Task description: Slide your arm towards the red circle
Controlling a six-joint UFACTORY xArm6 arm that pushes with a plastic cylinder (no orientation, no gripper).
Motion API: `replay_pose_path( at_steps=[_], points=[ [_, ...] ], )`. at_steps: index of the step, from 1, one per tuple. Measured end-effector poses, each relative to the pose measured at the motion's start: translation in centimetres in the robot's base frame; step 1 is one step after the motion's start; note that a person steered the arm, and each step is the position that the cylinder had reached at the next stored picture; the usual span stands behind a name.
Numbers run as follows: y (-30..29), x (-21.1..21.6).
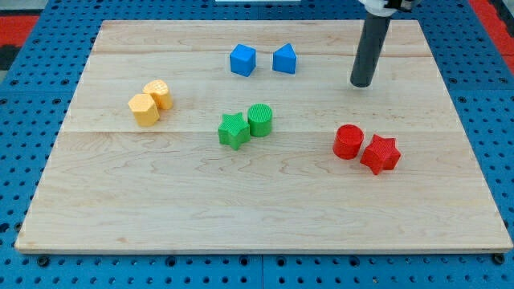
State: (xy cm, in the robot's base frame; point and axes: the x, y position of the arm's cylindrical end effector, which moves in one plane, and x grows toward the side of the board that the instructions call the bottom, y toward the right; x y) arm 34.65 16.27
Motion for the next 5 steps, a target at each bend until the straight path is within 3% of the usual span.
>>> replay_pose_path(
  at_steps=[5],
  points=[
    [0.4, -2.5]
  ],
)
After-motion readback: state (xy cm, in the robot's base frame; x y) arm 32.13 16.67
